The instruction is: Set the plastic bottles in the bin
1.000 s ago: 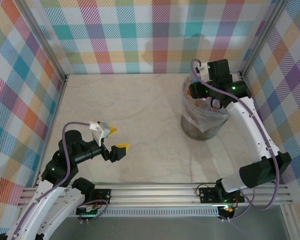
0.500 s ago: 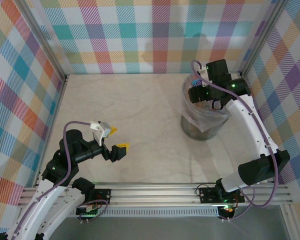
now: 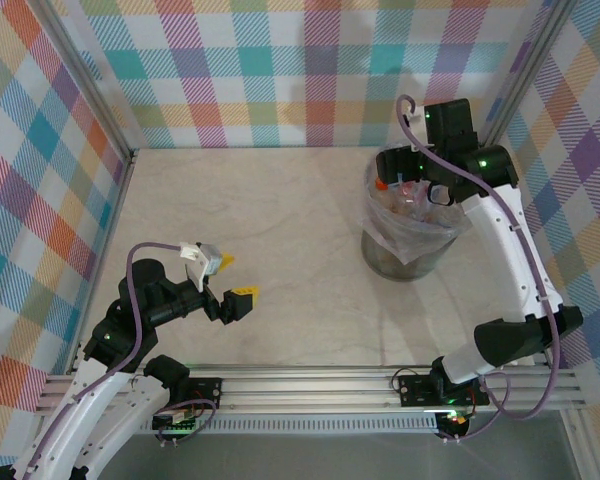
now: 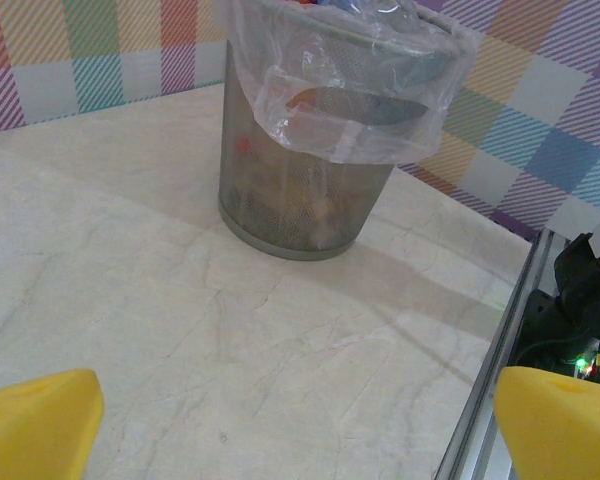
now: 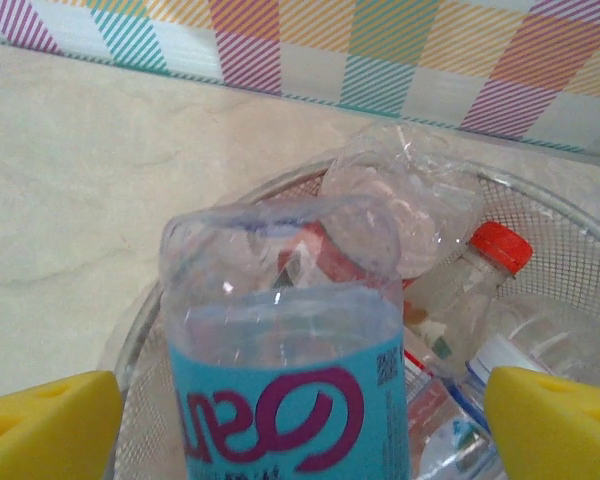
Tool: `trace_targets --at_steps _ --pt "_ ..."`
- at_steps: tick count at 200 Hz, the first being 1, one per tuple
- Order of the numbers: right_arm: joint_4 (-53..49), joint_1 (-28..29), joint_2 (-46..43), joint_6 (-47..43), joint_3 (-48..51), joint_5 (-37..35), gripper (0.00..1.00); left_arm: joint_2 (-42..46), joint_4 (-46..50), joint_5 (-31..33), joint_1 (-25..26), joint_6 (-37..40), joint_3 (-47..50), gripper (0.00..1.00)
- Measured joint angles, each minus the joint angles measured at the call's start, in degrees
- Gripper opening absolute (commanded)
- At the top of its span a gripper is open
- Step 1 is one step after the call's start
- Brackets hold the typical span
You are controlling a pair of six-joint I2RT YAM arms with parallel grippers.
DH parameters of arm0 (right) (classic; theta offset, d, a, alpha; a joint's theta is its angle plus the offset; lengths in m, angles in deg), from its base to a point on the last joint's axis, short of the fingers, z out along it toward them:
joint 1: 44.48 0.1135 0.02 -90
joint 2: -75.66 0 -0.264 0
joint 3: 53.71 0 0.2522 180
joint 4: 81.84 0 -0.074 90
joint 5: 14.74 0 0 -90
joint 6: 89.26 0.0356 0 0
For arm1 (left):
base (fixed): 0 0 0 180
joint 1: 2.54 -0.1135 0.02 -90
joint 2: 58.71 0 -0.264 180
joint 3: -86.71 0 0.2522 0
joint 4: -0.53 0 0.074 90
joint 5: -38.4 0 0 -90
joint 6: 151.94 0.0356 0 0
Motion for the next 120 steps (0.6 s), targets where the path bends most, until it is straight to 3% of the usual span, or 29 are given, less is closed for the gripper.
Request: trace_targets --at_steps 26,54,120 --pt "2.9 0.0 2.1 1.5 0.5 -0.1 0.83 0.0 0.0 0.0 0.0 0.0 0.0 1.00" --pt "5.7 0.0 3.0 2.6 3.4 0.6 0.67 0.0 0.0 0.0 0.0 0.0 0.0 1.00" --pt "17.4 -0.1 -4.7 0.6 17.4 0.3 0.55 0.0 0.1 0.2 0.0 0.0 0.0 1.00"
